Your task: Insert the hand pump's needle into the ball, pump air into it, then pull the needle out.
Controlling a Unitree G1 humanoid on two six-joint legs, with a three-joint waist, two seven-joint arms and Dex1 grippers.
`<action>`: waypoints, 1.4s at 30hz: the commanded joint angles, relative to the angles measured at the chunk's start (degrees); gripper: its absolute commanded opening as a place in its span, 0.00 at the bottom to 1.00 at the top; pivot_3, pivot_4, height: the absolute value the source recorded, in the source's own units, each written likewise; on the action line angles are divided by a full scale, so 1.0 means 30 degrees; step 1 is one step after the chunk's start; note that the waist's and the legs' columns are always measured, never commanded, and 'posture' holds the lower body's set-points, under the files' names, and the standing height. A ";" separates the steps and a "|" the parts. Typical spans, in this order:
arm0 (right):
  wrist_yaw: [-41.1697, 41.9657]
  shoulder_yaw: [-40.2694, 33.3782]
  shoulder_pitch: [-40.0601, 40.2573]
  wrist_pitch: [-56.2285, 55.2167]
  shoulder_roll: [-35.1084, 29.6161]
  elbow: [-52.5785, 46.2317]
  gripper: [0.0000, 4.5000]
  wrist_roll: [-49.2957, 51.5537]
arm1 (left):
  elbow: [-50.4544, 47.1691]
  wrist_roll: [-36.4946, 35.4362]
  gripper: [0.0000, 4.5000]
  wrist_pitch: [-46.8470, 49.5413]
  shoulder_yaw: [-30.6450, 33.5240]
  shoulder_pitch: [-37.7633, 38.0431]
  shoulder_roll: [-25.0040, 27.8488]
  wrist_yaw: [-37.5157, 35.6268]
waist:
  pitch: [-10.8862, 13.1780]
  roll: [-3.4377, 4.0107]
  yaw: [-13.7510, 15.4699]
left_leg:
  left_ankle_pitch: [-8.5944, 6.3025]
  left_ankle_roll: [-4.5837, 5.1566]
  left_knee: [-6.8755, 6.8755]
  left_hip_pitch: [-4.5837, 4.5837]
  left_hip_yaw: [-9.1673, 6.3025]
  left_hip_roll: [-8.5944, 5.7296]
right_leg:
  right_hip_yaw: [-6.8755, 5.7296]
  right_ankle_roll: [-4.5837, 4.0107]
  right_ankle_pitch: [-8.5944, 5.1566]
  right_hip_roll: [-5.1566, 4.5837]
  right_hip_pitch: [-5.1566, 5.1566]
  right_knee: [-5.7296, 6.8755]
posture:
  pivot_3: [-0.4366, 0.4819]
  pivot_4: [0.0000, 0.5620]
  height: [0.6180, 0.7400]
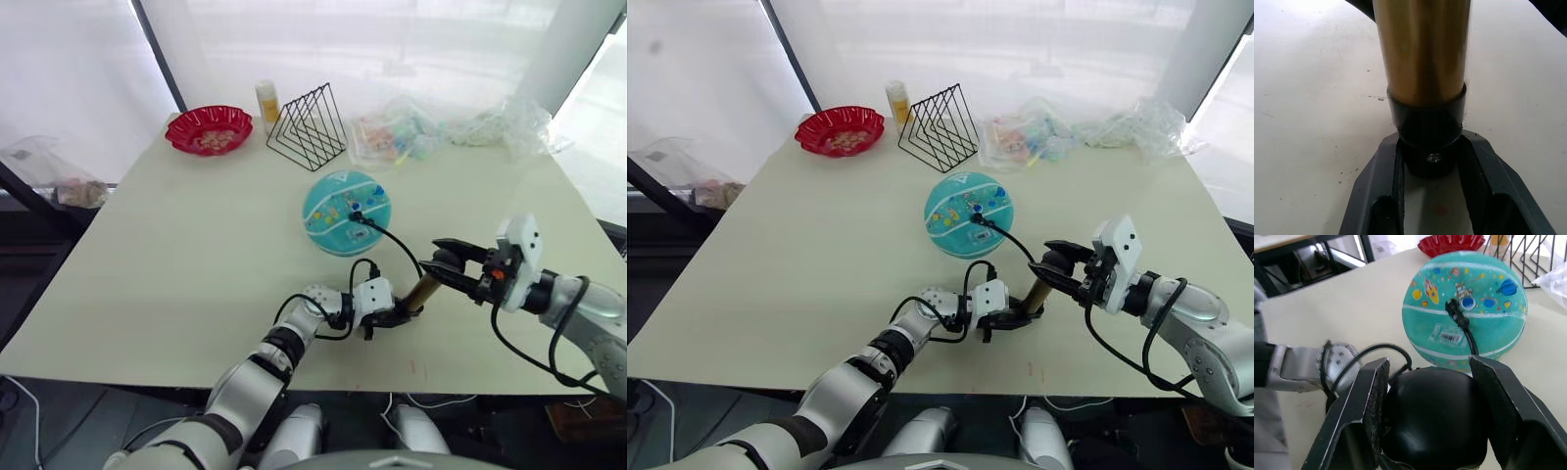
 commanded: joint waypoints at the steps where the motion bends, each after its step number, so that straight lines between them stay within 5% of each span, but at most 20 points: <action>1: -0.0145 -0.4136 -0.2086 0.0270 -0.1507 -0.0451 0.47 0.1797 | 0.2022 0.1619 0.25 0.0910 -0.1191 0.1417 0.0853 -0.0686 | 0.0012 -0.0016 0.0018 | 0.0000 0.0000 -0.0002 -0.0021 -0.0022 0.0004 | -0.0020 -0.0004 0.0001 0.0007 -0.0014 0.0000 | 0.48 0.27 1.00; 11: -0.0190 -0.5872 -0.4442 0.2477 -0.4052 0.0444 0.47 0.3956 | 0.2024 0.1627 0.25 0.0960 -0.1194 0.1379 0.0802 -0.0709 | 0.0042 -0.0060 0.0048 | 0.0000 -0.0003 -0.0003 -0.0116 -0.0061 -0.0012 | -0.0083 -0.0007 0.0002 -0.0044 -0.0068 -0.0038 | 0.48 0.27 1.00; 24: -0.1042 -0.6067 -0.5436 0.3202 -0.3946 0.0825 0.47 0.5412 | 0.2021 0.1620 0.25 0.0955 -0.1202 0.1390 0.0847 -0.0715 | 0.0047 -0.0069 0.0036 | 0.0000 -0.0004 -0.0005 -0.0116 -0.0055 -0.0009 | -0.0081 -0.0005 0.0002 -0.0045 -0.0068 -0.0037 | 0.48 0.27 1.00; 30: 0.0003 -0.4137 -0.2556 0.3454 -0.3886 -0.0394 0.47 0.3667 | 0.2003 0.1619 0.25 0.0941 -0.1202 0.1405 0.0850 -0.0701 | 0.0023 -0.0097 0.0041 | 0.0000 -0.0004 -0.0007 -0.0110 -0.0060 -0.0009 | -0.0084 -0.0007 0.0001 -0.0043 -0.0066 -0.0038 | 0.48 0.27 1.00; 42: -0.0418 0.1988 0.2560 -0.0251 -0.0391 0.0275 0.47 -0.2871 | 0.2109 0.1700 0.25 0.0891 -0.1223 0.1306 0.0869 -0.0539 | -0.0306 -0.0419 -0.0017 | -0.0005 -0.0004 -0.0045 0.0049 -0.0074 0.0026 | -0.0080 -0.0008 -0.0010 0.0026 0.0051 -0.0037 | 0.48 0.27 1.00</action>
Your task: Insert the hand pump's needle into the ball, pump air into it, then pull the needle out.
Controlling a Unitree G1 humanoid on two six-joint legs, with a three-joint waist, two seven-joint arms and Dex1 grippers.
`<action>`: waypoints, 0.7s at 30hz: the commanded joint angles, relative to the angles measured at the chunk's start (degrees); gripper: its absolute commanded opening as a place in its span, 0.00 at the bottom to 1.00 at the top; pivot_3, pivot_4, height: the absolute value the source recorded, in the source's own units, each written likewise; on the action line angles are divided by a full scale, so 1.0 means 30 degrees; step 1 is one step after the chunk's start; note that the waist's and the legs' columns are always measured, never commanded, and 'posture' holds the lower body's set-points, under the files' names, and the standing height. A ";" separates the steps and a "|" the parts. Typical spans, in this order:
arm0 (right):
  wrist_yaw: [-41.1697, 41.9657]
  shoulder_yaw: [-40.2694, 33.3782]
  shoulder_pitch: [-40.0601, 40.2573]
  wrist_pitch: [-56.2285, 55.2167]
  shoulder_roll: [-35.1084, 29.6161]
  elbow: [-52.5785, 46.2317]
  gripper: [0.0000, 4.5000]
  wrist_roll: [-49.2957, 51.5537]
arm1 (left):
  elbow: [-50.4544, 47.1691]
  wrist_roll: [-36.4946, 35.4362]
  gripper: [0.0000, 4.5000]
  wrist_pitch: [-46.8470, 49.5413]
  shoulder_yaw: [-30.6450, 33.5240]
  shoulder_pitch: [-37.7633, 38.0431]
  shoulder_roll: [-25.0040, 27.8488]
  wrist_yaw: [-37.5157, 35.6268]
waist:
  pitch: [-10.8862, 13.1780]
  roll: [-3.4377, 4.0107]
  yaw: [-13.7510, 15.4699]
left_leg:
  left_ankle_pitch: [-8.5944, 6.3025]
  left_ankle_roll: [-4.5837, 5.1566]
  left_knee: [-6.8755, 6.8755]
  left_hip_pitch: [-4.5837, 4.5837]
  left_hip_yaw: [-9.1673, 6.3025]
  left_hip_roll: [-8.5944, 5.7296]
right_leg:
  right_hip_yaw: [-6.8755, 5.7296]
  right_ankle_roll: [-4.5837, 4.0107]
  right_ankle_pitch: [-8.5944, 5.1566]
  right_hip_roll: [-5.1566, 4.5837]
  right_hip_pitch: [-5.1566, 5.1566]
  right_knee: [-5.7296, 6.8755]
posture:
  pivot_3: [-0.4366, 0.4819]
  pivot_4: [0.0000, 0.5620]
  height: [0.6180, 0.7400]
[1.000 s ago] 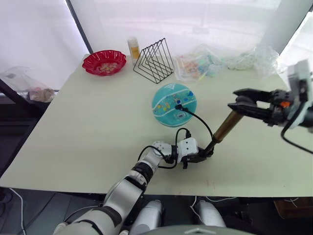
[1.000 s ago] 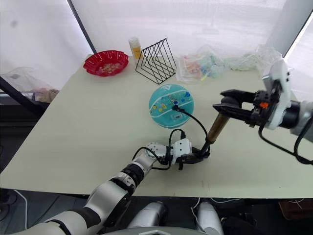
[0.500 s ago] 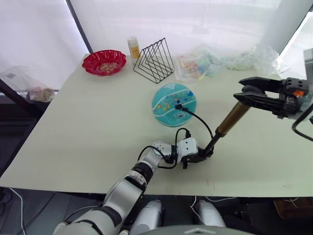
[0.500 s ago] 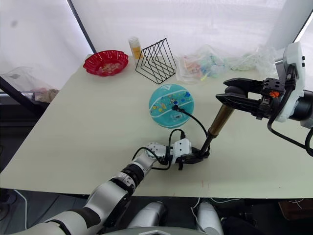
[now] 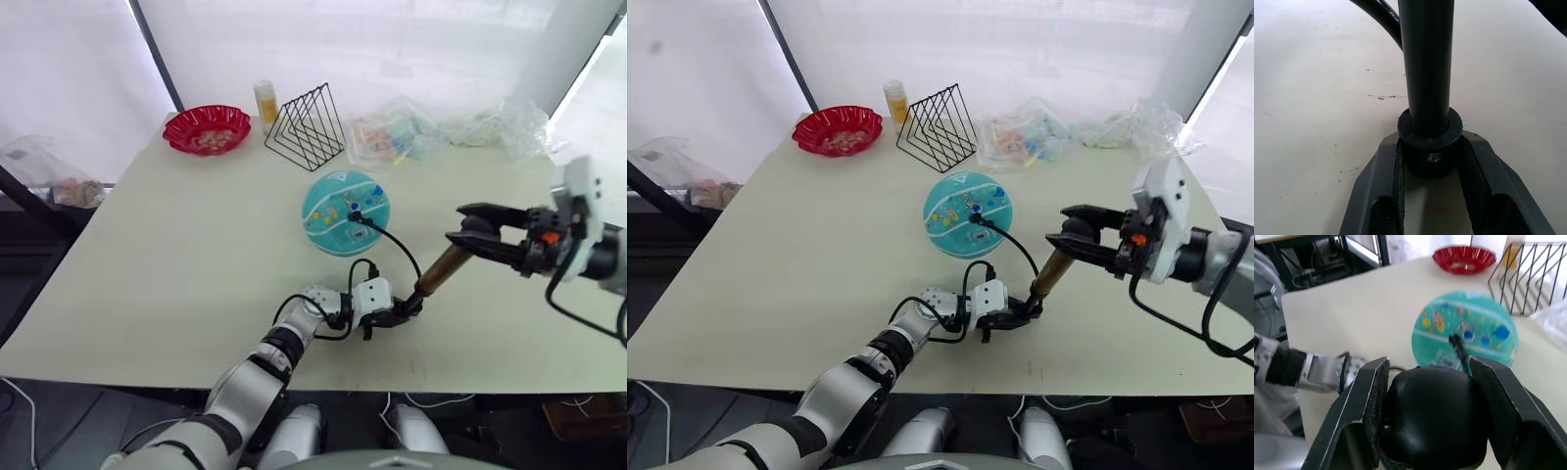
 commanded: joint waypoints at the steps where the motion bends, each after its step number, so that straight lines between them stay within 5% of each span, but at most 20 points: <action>1: -0.1067 0.2901 0.1702 -0.0957 0.1486 0.1740 0.47 -0.3840 | 0.1854 0.1593 0.25 0.0885 -0.1135 0.1101 0.0739 -0.0600 | -0.0067 -0.0078 -0.0003 | 0.0000 -0.0005 -0.0003 0.0013 -0.0013 0.0009 | -0.0003 -0.0002 -0.0001 0.0019 0.0007 0.0000 | 0.48 0.27 1.00; 5: -0.1021 0.3963 0.2592 -0.2706 0.2706 0.2299 0.47 -0.5921 | 0.1885 0.1629 0.25 0.0873 -0.1084 0.1055 0.0722 -0.0532 | -0.0092 -0.0059 -0.0008 | -0.0001 -0.0006 0.0001 0.0041 -0.0001 0.0007 | 0.0011 -0.0001 0.0000 0.0020 0.0026 0.0002 | 0.48 0.27 1.00; 11: -0.0791 0.1437 0.1196 -0.2889 0.3194 0.1259 0.47 -0.3787 | 0.1903 0.1660 0.25 0.0856 -0.1065 0.1042 0.0757 -0.0570 | -0.0062 0.0017 -0.0007 | -0.0001 -0.0006 -0.0003 0.0050 0.0002 0.0007 | 0.0017 -0.0001 0.0000 0.0025 0.0032 0.0002 | 0.48 0.27 1.00; 21: -0.0744 -0.4051 -0.4935 0.0304 -0.0045 0.1750 0.47 0.2020 | 0.1936 0.1671 0.25 0.0800 -0.1114 0.1049 0.0654 -0.0629 | 0.0193 0.0281 0.0042 | 0.0007 -0.0008 0.0019 -0.0123 0.0002 -0.0017 | 0.0011 -0.0008 0.0011 -0.0015 -0.0100 0.0007 | 0.48 0.27 1.00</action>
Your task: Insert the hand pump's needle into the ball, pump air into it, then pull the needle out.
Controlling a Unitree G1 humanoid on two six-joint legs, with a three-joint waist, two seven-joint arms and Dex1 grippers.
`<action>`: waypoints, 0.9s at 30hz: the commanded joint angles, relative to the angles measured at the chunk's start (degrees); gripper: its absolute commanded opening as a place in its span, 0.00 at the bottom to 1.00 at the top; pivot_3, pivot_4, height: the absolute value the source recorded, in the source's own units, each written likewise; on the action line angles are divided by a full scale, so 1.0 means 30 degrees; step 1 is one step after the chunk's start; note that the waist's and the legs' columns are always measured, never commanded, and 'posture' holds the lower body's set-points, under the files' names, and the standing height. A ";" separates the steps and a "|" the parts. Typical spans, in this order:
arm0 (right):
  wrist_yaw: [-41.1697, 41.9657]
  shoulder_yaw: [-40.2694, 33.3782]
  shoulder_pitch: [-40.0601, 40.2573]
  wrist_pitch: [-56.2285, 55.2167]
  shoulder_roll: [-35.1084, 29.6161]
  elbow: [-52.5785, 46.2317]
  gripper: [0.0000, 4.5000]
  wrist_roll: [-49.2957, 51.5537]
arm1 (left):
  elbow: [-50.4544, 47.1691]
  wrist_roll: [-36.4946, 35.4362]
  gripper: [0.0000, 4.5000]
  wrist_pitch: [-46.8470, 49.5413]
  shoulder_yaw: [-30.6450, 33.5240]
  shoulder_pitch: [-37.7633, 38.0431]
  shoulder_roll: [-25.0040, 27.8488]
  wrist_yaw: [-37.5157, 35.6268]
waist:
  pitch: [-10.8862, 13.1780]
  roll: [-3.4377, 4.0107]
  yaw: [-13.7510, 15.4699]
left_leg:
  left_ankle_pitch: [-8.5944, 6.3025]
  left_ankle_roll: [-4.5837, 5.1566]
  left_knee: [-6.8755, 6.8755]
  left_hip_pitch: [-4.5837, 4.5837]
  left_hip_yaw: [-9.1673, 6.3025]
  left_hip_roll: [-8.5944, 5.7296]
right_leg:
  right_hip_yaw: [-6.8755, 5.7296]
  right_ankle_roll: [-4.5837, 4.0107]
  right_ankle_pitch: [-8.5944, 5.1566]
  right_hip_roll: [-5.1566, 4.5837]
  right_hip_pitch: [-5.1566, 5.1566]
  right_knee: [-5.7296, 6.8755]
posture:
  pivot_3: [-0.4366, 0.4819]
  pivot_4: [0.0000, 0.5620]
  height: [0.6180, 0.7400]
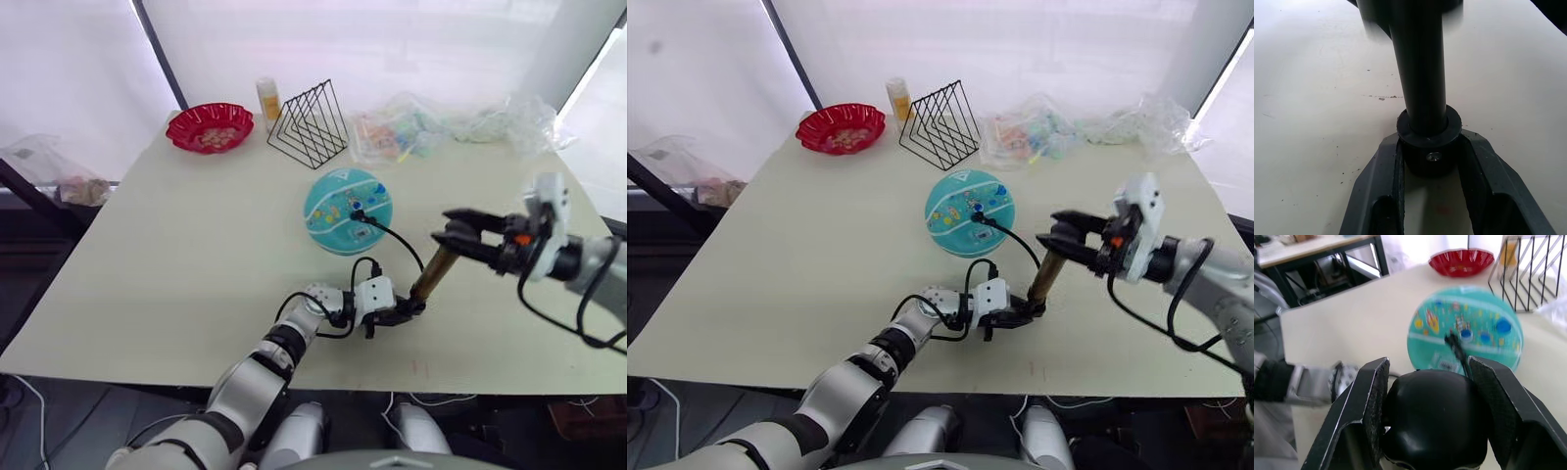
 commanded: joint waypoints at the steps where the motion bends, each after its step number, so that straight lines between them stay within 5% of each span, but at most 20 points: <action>1: -0.0727 -0.4051 -0.2489 -0.0095 -0.1441 0.0355 0.47 0.1346 | 0.1935 0.1651 0.25 0.0881 -0.1186 0.1356 0.0843 -0.0464 | 0.0013 -0.0001 0.0005 | 0.0010 -0.0017 0.0008 -0.0017 -0.0001 -0.0001 | -0.0003 -0.0001 0.0001 -0.0005 -0.0012 -0.0001 | 0.48 0.27 1.00; 11: -0.1642 -0.5646 -0.5157 0.1022 -0.2745 0.1512 0.47 0.3325 | 0.1931 0.1592 0.25 0.0849 -0.1242 0.1413 0.0826 -0.0474 | 0.0053 0.0017 0.0008 | -0.0003 0.0006 0.0014 -0.0036 0.0019 -0.0013 | -0.0003 0.0005 0.0004 -0.0048 -0.0023 0.0000 | 0.48 0.27 1.00; 22: -0.2475 -0.3254 0.0009 -0.0913 0.1695 -0.0551 0.47 0.0287 | 0.1941 0.1533 0.25 0.0901 -0.1222 0.1412 0.0826 -0.0430 | -0.0043 -0.0098 -0.0033 | 0.0001 -0.0001 0.0008 -0.0003 0.0005 -0.0007 | -0.0005 0.0001 0.0001 -0.0026 -0.0014 0.0013 | 0.48 0.27 1.00; 27: -0.1532 -0.0333 0.3671 -0.3182 0.2927 -0.0539 0.47 -0.3307 | 0.1905 0.1553 0.25 0.0873 -0.1272 0.1492 0.0935 -0.0441 | -0.0153 -0.0177 -0.0052 | -0.0002 0.0003 0.0006 0.0069 0.0006 0.0008 | 0.0007 -0.0002 -0.0003 0.0019 0.0018 0.0034 | 0.48 0.27 1.00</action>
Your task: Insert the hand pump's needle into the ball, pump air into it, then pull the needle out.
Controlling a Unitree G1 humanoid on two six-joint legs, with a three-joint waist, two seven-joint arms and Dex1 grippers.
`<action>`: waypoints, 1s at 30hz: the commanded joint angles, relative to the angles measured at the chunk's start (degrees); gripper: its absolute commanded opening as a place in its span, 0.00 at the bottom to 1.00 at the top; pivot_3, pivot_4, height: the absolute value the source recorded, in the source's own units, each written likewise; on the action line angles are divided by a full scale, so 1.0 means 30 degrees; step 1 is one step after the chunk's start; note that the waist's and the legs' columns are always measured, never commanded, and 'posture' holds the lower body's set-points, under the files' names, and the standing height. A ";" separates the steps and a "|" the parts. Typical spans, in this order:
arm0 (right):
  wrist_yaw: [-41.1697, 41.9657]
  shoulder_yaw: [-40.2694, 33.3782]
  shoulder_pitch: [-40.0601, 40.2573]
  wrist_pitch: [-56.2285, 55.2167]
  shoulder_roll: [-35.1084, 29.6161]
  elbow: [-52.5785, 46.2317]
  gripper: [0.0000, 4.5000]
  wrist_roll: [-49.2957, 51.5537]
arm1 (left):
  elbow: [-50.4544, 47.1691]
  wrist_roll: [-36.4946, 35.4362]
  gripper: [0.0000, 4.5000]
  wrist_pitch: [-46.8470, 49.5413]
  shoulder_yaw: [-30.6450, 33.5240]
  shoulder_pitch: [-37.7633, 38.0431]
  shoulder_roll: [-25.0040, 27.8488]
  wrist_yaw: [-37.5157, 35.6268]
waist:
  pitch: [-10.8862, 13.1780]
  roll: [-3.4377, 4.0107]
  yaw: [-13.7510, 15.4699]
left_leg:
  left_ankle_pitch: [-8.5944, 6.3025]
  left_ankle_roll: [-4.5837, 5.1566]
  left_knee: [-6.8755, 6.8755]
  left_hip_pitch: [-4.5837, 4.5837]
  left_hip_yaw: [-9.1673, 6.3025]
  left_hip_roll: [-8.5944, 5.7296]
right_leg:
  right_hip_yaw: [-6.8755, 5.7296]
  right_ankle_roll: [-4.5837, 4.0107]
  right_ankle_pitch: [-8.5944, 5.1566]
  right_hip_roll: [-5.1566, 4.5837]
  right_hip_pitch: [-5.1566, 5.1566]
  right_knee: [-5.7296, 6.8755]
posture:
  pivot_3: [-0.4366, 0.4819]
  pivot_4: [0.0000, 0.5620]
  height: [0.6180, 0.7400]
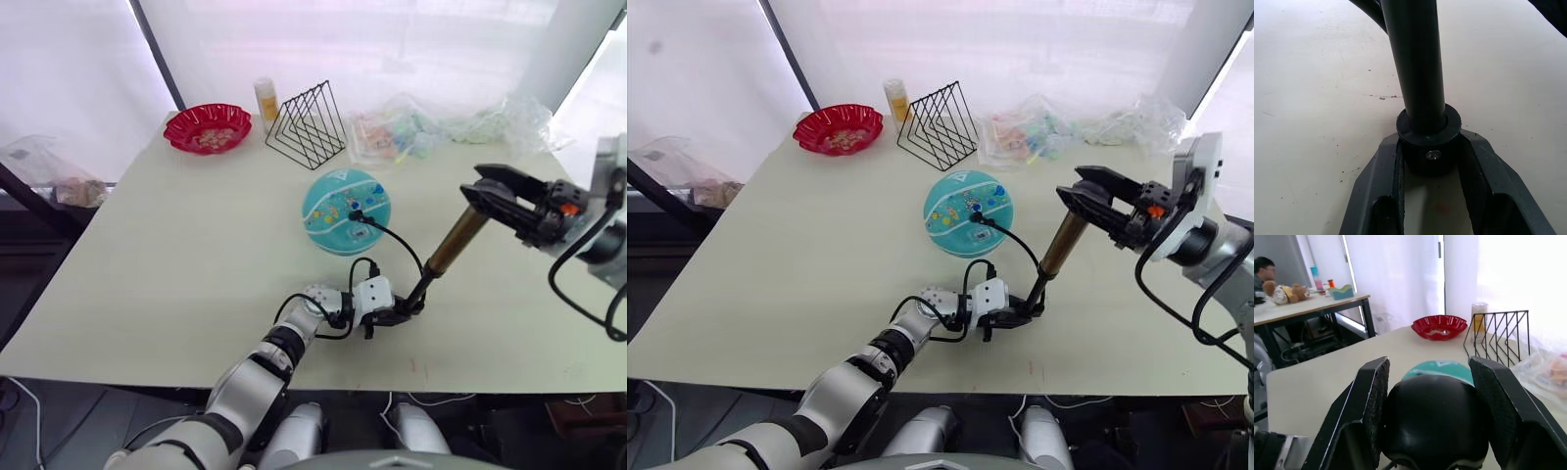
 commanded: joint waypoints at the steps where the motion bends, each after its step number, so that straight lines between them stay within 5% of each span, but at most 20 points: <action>1: 0.0158 0.2196 0.2272 -0.1395 0.0143 0.0812 0.47 -0.4079 | 0.1813 0.1756 0.25 0.0903 -0.1288 0.1237 0.0764 -0.0646 | -0.0038 -0.0022 -0.0012 | -0.0002 -0.0004 -0.0011 0.0049 -0.0005 0.0014 | -0.0001 -0.0002 -0.0005 0.0016 0.0050 -0.0002 | 0.48 0.27 1.00; 10: 0.0301 0.5573 0.4784 -0.4096 0.1131 0.2467 0.47 -0.8067 | 0.1841 0.1835 0.25 0.0931 -0.1190 0.1155 0.0724 -0.0534 | -0.0122 -0.0092 -0.0022 | -0.0003 -0.0004 -0.0034 0.0129 0.0009 0.0016 | 0.0012 0.0004 -0.0009 0.0033 0.0110 -0.0007 | 0.48 0.27 1.00; 21: -0.0340 0.0218 -0.1639 -0.1951 0.0275 0.1374 0.47 -0.2377 | 0.1855 0.1872 0.25 0.0905 -0.1225 0.1203 0.0742 -0.0575 | 0.0124 0.0154 0.0015 | -0.0001 -0.0003 -0.0025 0.0066 0.0017 0.0005 | 0.0027 -0.0001 -0.0002 0.0011 0.0073 -0.0004 | 0.48 0.27 1.00; 30: -0.0655 -0.3559 -0.5574 0.1382 -0.3916 0.2197 0.47 0.2179 | 0.1887 0.1801 0.25 0.0897 -0.1278 0.1165 0.0720 -0.0517 | 0.0184 0.0217 0.0042 | 0.0005 -0.0003 0.0018 -0.0072 0.0008 -0.0015 | 0.0001 -0.0001 0.0008 -0.0033 -0.0038 0.0001 | 0.48 0.27 1.00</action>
